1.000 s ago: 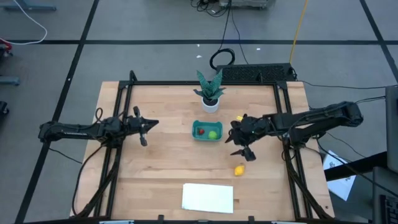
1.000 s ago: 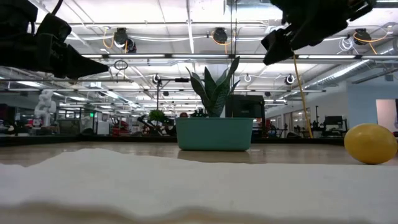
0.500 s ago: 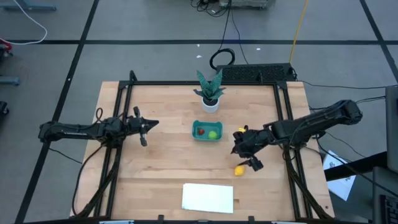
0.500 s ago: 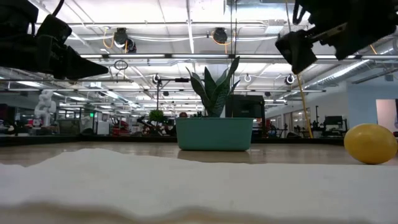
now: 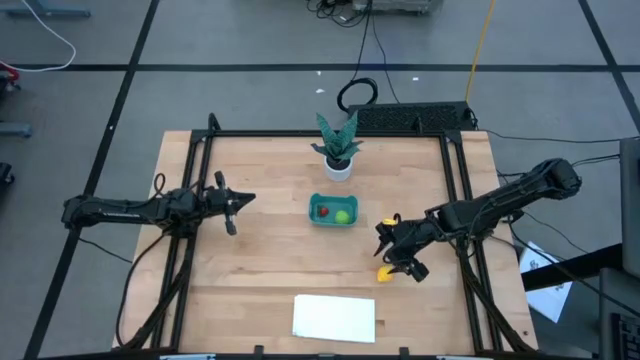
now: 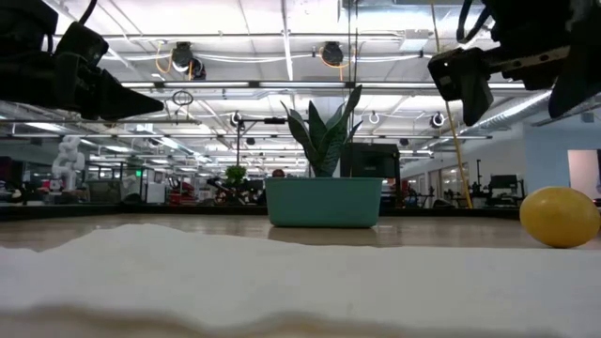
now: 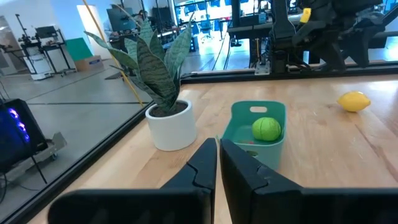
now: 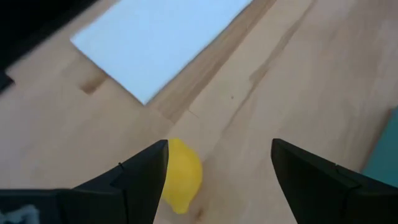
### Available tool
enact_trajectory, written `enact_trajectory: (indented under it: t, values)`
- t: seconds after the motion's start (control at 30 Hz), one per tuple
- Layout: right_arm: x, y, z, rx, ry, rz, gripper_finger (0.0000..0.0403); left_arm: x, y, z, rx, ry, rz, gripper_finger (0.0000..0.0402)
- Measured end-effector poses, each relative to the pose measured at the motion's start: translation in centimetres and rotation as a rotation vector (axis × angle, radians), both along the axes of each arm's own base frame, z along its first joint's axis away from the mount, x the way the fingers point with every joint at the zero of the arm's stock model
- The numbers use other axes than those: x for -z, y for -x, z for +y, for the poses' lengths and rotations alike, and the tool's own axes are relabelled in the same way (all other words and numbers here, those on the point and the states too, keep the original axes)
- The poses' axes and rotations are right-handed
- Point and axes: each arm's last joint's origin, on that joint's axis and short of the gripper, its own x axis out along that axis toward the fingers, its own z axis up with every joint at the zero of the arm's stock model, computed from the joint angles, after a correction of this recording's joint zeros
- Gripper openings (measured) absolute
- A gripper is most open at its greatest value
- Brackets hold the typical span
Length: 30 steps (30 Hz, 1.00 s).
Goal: Pick and placing Produce into tupperware
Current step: Put the yellow lemon into the green bin
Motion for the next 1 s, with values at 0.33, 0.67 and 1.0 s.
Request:
enact_trajectory:
  t: [0.33, 0.67, 1.0]
  values:
    - [1.5, -0.8, 0.9, -0.065, 0.051, 0.017, 0.0277, 0.0, 0.0, 0.0, 0.0, 0.001, -0.001, 0.0026]
    - [2.7, -0.8, 1.7, -0.071, 0.012, 0.105, 0.0277, 0.0, 0.0, 0.0, 0.0, 0.001, 0.0, 0.0026]
    - [4.2, -1.1, 1.9, -0.064, 0.011, 0.19, 0.0294, 0.0, 0.0, 0.0, 0.0, 0.004, -0.002, 0.0026]
